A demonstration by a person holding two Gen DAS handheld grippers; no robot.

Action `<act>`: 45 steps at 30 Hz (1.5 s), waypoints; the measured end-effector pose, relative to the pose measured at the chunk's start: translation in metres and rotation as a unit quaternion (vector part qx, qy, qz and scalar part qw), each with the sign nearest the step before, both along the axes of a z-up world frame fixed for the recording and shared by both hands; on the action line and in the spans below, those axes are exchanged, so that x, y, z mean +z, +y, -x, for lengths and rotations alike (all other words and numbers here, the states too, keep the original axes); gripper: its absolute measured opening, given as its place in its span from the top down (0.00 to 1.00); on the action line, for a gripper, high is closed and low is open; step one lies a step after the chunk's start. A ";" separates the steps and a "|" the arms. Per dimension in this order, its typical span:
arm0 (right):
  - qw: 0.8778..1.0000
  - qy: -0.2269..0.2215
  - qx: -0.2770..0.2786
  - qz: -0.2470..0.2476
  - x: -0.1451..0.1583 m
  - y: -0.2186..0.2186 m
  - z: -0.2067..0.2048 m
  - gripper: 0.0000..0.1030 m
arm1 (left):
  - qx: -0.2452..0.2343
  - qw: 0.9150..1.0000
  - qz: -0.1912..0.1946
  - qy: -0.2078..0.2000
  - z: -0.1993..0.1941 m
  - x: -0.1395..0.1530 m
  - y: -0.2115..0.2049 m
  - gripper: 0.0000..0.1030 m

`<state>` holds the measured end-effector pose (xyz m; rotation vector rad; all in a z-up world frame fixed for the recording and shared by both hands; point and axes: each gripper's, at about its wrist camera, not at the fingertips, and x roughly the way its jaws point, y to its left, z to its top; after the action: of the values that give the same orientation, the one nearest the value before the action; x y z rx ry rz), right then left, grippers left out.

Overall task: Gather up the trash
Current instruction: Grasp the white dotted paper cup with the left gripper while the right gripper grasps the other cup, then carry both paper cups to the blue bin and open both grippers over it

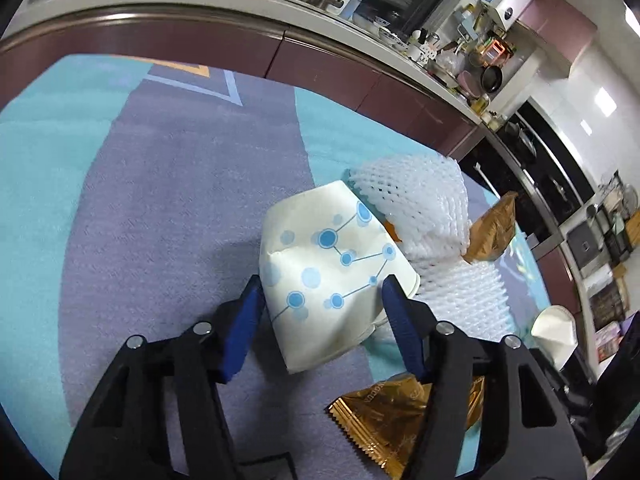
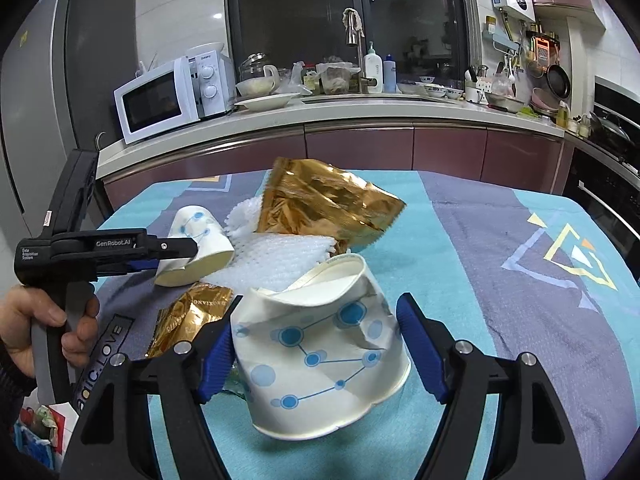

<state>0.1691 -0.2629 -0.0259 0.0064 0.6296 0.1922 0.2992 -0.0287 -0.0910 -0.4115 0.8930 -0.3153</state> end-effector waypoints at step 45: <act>0.996 -0.073 0.042 0.012 0.046 0.037 0.018 0.29 | 0.048 0.987 0.029 -0.149 0.099 0.102 0.071 0.83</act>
<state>0.1514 -0.2258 0.0198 -0.0565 0.4875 0.2636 0.2000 0.0427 0.0113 -0.4468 0.5707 -0.3058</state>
